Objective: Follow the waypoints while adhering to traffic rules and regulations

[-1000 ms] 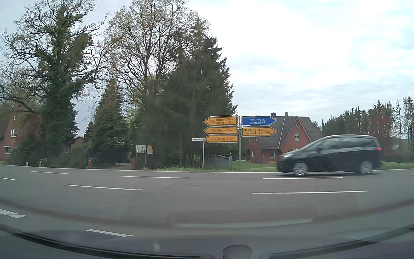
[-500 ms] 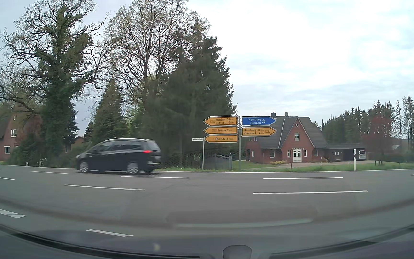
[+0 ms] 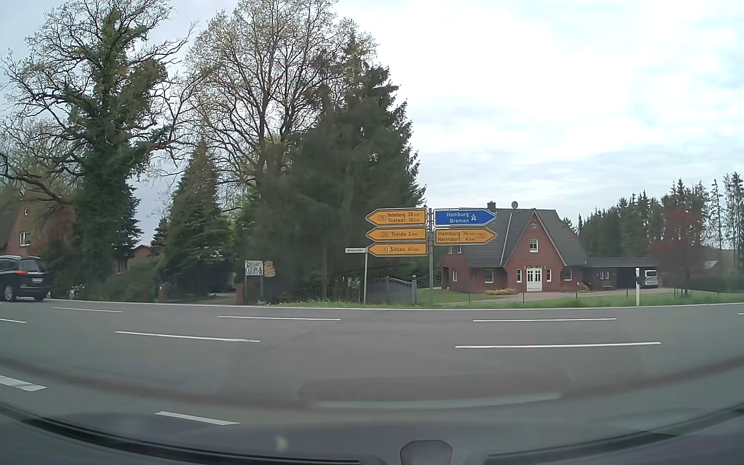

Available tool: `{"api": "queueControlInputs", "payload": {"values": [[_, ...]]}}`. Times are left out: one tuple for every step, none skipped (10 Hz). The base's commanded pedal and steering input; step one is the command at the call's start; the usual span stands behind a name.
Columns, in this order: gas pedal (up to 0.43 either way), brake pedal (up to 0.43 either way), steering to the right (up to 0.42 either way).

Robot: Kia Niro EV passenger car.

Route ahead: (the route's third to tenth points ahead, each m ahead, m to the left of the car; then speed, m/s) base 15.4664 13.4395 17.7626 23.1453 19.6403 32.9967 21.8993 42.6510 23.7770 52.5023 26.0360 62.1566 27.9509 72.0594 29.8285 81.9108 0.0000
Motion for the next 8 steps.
{"api": "queueControlInputs", "payload": {"values": [[0.000, 0.165, -0.016], [0.000, 0.165, -0.016], [0.000, 0.165, -0.016], [0.000, 0.165, -0.016], [0.000, 0.165, -0.016], [0.000, 0.165, -0.016], [0.000, 0.165, -0.016], [0.000, 0.165, -0.016]]}}
